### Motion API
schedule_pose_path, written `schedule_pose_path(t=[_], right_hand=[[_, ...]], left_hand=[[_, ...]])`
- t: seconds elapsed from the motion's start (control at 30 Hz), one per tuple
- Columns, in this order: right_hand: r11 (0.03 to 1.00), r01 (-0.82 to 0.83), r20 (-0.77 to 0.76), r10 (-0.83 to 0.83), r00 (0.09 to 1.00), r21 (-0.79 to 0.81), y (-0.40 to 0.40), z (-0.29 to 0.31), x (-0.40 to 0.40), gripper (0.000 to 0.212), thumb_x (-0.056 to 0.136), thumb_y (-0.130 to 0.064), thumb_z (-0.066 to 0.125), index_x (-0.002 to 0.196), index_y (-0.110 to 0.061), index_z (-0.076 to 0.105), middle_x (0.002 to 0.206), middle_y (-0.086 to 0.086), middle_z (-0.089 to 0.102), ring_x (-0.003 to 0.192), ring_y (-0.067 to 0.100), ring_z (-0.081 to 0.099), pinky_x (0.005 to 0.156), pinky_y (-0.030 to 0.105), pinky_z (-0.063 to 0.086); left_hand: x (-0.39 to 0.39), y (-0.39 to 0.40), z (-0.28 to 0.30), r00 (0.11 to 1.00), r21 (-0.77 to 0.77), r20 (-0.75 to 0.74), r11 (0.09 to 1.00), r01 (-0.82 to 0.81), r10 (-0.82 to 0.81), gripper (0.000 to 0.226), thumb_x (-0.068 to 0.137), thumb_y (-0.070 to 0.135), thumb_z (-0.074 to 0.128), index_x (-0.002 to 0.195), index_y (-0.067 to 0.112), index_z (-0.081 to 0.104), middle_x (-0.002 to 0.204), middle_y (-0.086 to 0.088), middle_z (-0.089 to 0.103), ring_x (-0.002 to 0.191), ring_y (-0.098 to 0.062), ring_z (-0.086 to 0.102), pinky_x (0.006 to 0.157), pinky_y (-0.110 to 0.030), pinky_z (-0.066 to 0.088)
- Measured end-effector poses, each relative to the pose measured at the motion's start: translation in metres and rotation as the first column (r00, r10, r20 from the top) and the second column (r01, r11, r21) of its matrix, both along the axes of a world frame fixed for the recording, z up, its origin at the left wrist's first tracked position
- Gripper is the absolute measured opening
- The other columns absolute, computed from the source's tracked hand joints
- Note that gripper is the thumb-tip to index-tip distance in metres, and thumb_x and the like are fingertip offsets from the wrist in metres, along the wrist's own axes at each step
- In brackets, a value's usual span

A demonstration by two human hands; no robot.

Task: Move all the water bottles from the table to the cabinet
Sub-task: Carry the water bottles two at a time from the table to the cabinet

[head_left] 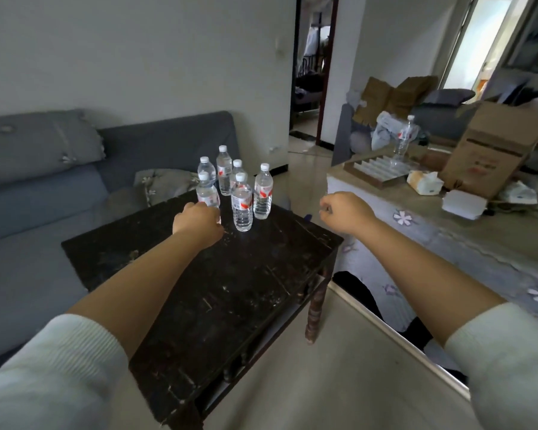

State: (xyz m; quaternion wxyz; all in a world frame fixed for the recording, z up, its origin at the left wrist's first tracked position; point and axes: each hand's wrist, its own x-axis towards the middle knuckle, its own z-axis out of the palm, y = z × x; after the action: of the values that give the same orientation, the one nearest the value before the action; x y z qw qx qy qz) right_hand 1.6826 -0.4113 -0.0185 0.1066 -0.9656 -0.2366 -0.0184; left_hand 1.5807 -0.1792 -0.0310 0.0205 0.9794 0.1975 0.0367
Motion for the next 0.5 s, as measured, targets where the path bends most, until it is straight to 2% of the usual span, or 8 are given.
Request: schedule_pose_path(t=[0.13,0.3,0.5], right_hand=[[0.999,-0.031,-0.007,0.031,0.999,-0.009,0.029,-0.006,0.050,0.034,0.093,-0.021,0.047,0.123,-0.009,0.057,0.127,0.014,0.058,0.116,0.031,0.054,0.095,0.039,0.047],[0.999,-0.037,-0.021,0.037,0.999,-0.022,0.073,0.001,0.120,0.031,0.094,-0.019,0.046,0.120,-0.008,0.059,0.122,0.015,0.061,0.110,0.031,0.058,0.088,0.035,0.048],[0.999,-0.041,-0.048,0.039,0.998,-0.036,0.130,0.008,0.204,0.029,0.093,-0.018,0.047,0.117,-0.008,0.060,0.123,0.012,0.061,0.112,0.028,0.057,0.091,0.036,0.047]], left_hand=[[0.049,0.023,-0.004,1.000,-0.014,-0.001,1.000,-0.021,0.021,0.032,0.092,0.026,0.047,0.119,0.015,0.060,0.121,-0.012,0.055,0.117,-0.031,0.049,0.091,-0.040,0.046],[0.120,0.058,-0.003,1.000,-0.049,-0.014,0.999,0.022,-0.023,0.033,0.090,0.024,0.050,0.119,0.012,0.060,0.119,-0.013,0.058,0.111,-0.031,0.055,0.089,-0.039,0.049],[0.210,0.096,-0.007,0.994,-0.169,-0.046,0.982,0.086,-0.095,0.033,0.092,0.021,0.048,0.122,0.007,0.053,0.123,-0.015,0.059,0.114,-0.032,0.055,0.092,-0.041,0.047]])
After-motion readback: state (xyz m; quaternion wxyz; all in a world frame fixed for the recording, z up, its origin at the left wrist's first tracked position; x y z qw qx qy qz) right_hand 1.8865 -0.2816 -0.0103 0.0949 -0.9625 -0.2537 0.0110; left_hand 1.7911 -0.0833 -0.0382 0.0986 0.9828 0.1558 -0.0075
